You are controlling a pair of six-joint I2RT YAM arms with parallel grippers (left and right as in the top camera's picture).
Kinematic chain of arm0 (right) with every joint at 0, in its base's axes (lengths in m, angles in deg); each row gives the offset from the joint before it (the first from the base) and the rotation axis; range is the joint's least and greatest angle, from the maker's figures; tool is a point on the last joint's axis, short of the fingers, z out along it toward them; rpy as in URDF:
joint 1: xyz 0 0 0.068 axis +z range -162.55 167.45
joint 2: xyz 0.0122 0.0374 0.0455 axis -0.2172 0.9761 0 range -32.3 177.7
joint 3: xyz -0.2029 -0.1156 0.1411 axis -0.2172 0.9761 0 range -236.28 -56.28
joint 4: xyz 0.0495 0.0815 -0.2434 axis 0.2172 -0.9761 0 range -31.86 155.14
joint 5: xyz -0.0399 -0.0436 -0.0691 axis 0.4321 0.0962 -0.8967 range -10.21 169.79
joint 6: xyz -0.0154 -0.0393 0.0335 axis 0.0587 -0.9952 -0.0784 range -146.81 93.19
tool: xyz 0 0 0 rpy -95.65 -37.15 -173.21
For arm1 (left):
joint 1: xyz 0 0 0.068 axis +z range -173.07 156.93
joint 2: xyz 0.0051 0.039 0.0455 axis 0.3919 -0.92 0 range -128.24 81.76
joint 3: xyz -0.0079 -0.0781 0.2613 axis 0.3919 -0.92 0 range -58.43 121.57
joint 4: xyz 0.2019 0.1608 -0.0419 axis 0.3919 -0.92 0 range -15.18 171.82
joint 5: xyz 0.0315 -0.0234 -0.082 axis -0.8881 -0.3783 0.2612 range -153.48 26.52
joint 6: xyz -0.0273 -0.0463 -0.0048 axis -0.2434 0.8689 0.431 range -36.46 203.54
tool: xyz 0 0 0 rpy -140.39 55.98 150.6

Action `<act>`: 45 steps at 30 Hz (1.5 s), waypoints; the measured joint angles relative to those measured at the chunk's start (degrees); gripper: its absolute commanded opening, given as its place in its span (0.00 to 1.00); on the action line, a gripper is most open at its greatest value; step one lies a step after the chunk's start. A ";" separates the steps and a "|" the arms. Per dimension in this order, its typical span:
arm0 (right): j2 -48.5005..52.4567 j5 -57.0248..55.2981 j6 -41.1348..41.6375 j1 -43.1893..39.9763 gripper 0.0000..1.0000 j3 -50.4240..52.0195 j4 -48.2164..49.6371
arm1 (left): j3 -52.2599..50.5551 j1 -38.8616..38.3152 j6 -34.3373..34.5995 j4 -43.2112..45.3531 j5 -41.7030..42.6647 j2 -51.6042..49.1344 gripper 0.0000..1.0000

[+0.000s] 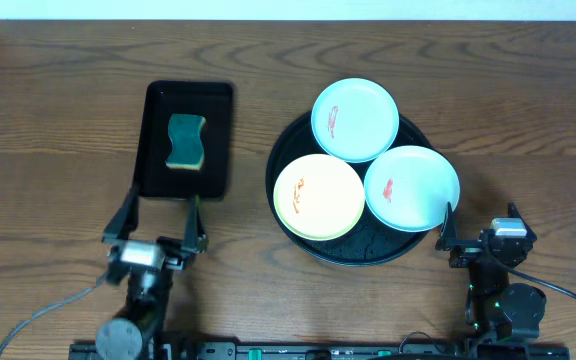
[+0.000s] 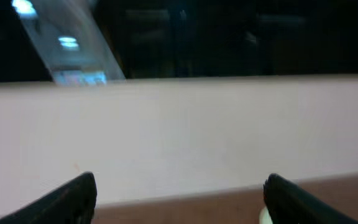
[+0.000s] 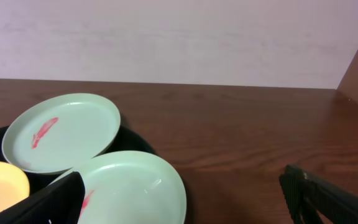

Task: Clean dirty plates on tray and stack at the side
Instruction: 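Move the left gripper over the green sponge in the black tray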

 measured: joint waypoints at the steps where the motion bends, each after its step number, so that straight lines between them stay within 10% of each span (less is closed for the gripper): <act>1: 0.00 0.00 0.00 0.00 0.99 0.00 0.02 | 2.62 -0.02 -0.22 -4.52 0.55 -1.99 0.86; 11: 0.00 -0.15 -0.02 0.00 0.99 0.00 -0.04 | 44.94 0.00 -4.52 -46.21 -2.91 -40.70 0.86; 20: 0.00 -0.15 -0.02 0.00 0.99 0.00 0.02 | 57.96 0.13 -4.15 -48.09 -5.31 -65.02 0.86; 30: 0.00 -0.17 -0.02 0.00 0.99 0.00 0.00 | 89.46 2.21 -0.35 -73.07 -8.46 -89.42 0.86; 45: 0.00 -0.17 -0.02 0.00 0.99 0.00 0.00 | 91.30 2.21 5.18 -72.11 -6.38 -104.67 0.86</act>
